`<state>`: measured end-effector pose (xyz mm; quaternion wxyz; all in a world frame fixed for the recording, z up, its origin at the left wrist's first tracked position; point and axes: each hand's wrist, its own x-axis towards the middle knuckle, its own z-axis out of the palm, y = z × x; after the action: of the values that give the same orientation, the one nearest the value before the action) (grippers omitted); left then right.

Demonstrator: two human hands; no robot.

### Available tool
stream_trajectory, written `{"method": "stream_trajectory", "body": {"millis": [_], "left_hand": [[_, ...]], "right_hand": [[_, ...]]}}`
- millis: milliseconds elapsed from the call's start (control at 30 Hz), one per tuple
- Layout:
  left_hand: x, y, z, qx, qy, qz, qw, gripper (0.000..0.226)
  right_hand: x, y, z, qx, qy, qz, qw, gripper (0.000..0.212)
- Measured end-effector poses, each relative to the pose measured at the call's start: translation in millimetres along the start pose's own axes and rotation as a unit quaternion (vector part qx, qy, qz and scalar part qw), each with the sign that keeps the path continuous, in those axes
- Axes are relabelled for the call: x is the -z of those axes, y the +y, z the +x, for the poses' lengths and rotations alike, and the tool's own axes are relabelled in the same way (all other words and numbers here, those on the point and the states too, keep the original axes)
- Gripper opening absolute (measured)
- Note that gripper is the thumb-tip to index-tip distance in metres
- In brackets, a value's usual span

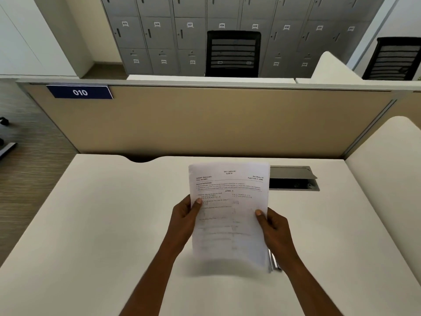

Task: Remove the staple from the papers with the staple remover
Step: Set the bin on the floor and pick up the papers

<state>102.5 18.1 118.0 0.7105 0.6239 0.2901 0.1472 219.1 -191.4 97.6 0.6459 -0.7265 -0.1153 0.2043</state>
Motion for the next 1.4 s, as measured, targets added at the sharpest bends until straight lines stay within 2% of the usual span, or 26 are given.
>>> {"method": "stream_trajectory", "body": {"millis": [233, 500, 733, 833, 933, 1133, 1233, 1400], "left_hand": [[-1.2, -12.3, -3.9, -0.066, 0.045, -0.014, 0.997, 0.024], [-11.4, -66.7, -14.7, 0.028, 0.079, 0.005, 0.996, 0.034], [-5.7, -72.1, -8.3, 0.015, 0.079, 0.031, 0.996, 0.035], [-7.0, -79.8, -10.2, 0.036, 0.073, 0.04, 0.996, 0.03], [-7.6, -83.6, -10.2, 0.038, 0.077, 0.045, 0.995, 0.035], [7.3, -67.7, -1.2, 0.001, 0.026, 0.065, 0.998, 0.036], [12.8, -55.7, 3.2, 0.005, 0.002, 0.09, 0.996, 0.037], [11.6, -43.7, 7.9, 0.004, -0.011, 0.112, 0.994, 0.022]], "right_hand": [[-13.4, 10.5, 8.8, 0.021, 0.052, 0.002, 0.998, 0.02], [-31.5, 56.2, 2.1, -0.026, 0.097, -0.072, 0.992, 0.014], [-26.5, 60.4, -0.9, -0.013, 0.095, -0.098, 0.991, 0.016], [-28.1, 72.0, -4.5, -0.032, 0.089, -0.111, 0.989, 0.022], [-28.2, 73.9, -6.2, -0.033, 0.086, -0.117, 0.989, 0.022], [-10.6, 63.9, -4.4, -0.018, 0.029, -0.105, 0.994, 0.022], [-1.0, 59.3, -9.9, -0.041, -0.001, -0.069, 0.997, 0.021], [4.3, 50.8, -24.3, -0.094, -0.044, 0.023, 0.994, 0.029]]}}
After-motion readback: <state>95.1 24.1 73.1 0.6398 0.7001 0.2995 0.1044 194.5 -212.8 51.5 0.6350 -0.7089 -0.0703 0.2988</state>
